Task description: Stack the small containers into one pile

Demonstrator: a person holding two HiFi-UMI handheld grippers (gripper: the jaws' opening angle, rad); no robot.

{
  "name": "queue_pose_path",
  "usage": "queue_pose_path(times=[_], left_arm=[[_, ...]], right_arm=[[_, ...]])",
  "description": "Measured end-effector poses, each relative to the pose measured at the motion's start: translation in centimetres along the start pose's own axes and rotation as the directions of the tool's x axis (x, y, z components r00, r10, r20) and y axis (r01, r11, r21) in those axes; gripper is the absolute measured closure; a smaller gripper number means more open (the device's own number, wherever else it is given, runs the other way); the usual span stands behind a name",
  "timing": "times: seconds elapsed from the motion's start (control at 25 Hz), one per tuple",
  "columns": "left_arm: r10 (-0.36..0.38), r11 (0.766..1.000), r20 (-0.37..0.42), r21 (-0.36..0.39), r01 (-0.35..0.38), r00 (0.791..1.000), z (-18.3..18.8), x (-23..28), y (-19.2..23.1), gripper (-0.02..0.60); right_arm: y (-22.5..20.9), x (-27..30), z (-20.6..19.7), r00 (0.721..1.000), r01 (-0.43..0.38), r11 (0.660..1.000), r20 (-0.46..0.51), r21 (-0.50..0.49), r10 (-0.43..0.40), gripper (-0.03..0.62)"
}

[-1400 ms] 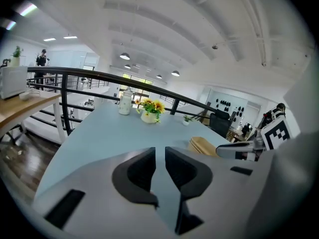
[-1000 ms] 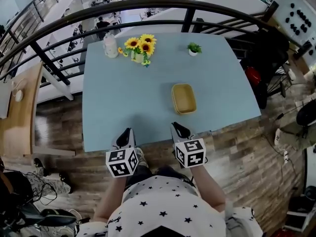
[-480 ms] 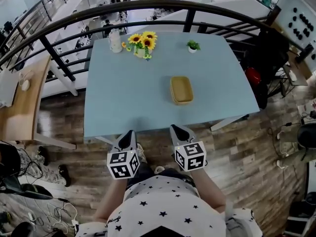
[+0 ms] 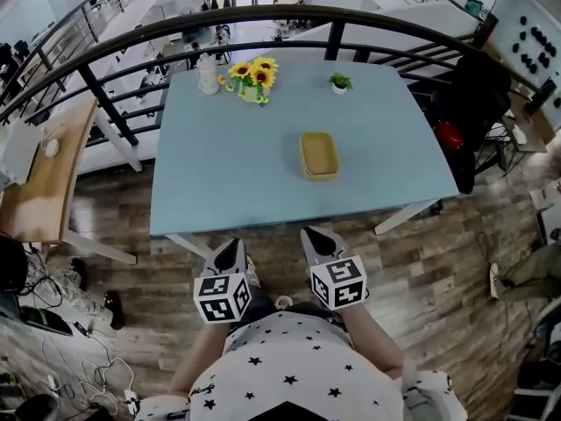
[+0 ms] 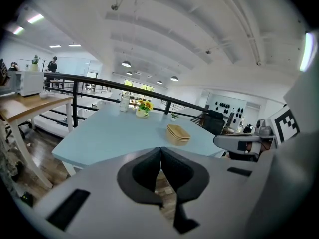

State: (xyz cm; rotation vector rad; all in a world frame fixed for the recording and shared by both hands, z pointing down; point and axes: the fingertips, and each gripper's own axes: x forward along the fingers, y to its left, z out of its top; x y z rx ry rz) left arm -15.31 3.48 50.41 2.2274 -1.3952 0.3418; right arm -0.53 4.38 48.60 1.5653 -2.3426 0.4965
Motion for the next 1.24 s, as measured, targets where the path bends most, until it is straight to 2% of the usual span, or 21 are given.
queue_pose_path(times=[0.28, 0.92, 1.24], left_arm=[[0.003, 1.000, -0.002, 0.009, -0.003, 1.000, -0.5, -0.1, -0.7, 0.577], [0.011, 1.000, -0.024, 0.004, -0.011, 1.000, -1.3, 0.4, -1.5, 0.577], [0.022, 1.000, -0.030, -0.005, -0.022, 0.999, -1.0, 0.5, -1.1, 0.577]], right_arm=[[-0.4, -0.7, -0.5, 1.000, 0.010, 0.999, -0.002, -0.033, -0.010, 0.588], [-0.9, -1.0, -1.3, 1.000, -0.003, 1.000, -0.009, -0.023, 0.003, 0.589], [-1.3, -0.6, -0.5, 1.000, -0.002, 1.000, -0.004, -0.025, 0.002, 0.589]])
